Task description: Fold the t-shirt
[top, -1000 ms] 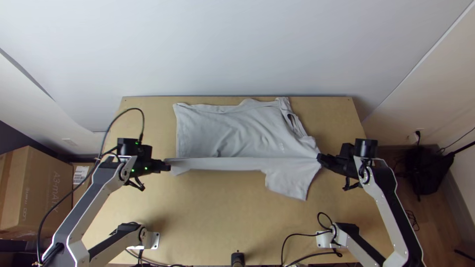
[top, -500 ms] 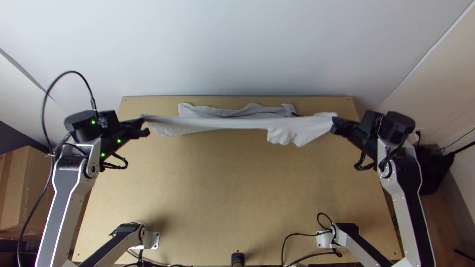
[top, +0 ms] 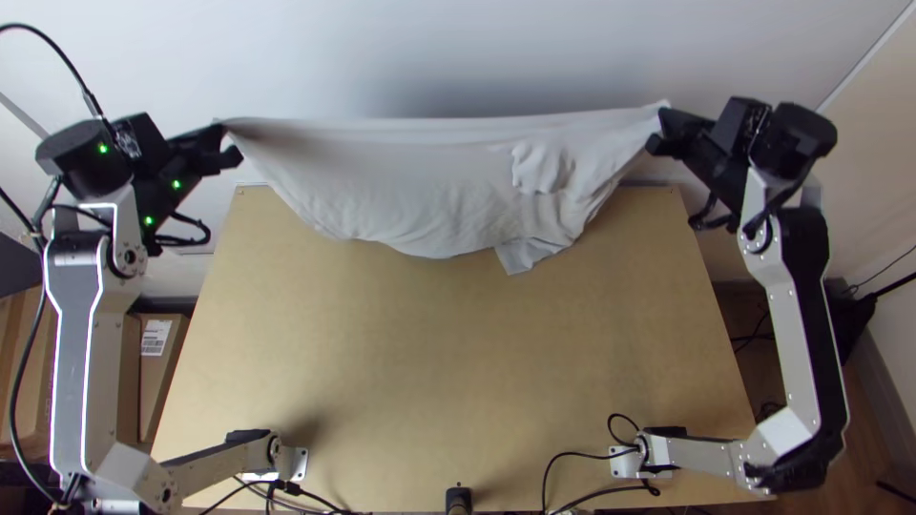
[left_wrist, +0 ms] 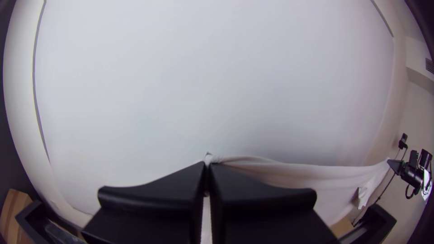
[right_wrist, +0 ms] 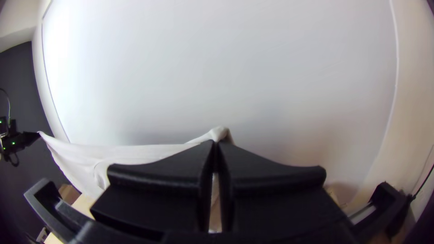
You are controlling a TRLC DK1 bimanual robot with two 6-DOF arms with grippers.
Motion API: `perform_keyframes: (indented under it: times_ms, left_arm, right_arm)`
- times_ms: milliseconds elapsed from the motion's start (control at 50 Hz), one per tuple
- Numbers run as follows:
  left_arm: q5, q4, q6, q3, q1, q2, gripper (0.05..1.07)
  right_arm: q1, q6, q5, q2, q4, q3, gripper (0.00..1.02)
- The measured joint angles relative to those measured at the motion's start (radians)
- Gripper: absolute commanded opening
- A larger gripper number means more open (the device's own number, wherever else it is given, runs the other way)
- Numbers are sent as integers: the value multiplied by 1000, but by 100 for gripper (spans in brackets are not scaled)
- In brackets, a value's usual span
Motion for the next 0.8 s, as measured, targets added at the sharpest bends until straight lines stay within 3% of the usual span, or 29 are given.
perform_keyframes:
  times_ms: [180,360,800]
  left_arm:
    - [-22,3,0,155,5,103,7]
    - [-48,4,-12,241,9,83,7]
    - [-80,16,-23,231,19,-344,7]
  right_arm:
    - [42,-11,49,130,-1,194,2]
    - [74,-15,68,104,-2,277,2]
    - [176,33,70,-462,-55,141,2]
